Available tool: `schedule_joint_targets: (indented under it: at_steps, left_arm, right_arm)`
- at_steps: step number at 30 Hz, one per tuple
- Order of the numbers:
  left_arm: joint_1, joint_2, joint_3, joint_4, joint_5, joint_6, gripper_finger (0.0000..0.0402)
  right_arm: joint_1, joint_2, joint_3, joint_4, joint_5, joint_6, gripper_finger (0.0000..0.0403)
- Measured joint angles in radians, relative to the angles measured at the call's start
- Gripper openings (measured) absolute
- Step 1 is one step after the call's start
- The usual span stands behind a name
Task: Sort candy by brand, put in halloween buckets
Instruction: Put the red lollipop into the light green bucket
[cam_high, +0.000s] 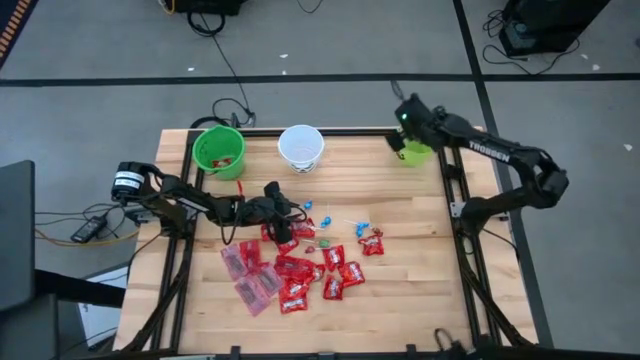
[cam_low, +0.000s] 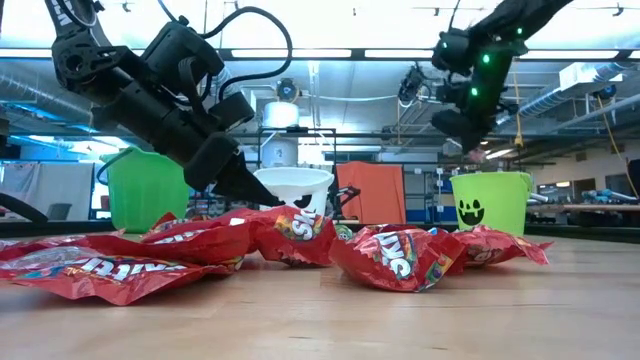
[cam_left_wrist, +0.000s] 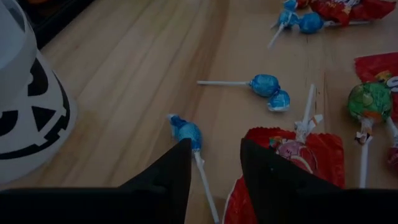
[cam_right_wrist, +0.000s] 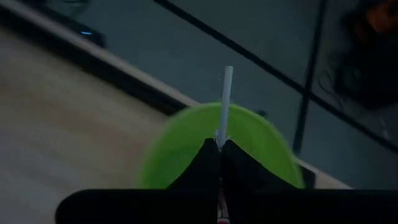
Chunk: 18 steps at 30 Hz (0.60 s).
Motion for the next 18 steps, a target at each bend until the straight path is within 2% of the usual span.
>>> schedule_joint_targets:
  at_steps: [4, 8, 14, 18]
  left_arm:
    - [0.0, 0.0, 0.0, 0.0, 0.0, 0.0, 0.0145]
    - [0.0, 0.0, 0.0, -0.001, 0.0, -0.001, 0.0145]
    - [0.0, 0.0, 0.0, 0.008, 0.001, -0.001, 0.0145]
    - [0.0, 0.0, 0.0, 0.008, 0.002, -0.001, 0.0145]
  right_arm:
    - [-0.098, 0.022, -0.001, -0.002, -0.059, -0.017, 0.0049]
    - [-0.134, 0.031, -0.002, -0.008, -0.1, -0.043, 0.0094]
    - [-0.124, 0.016, -0.002, -0.033, -0.112, -0.054, 0.0145]
    - [-0.077, 0.0, -0.002, -0.098, -0.239, -0.043, 0.0164]
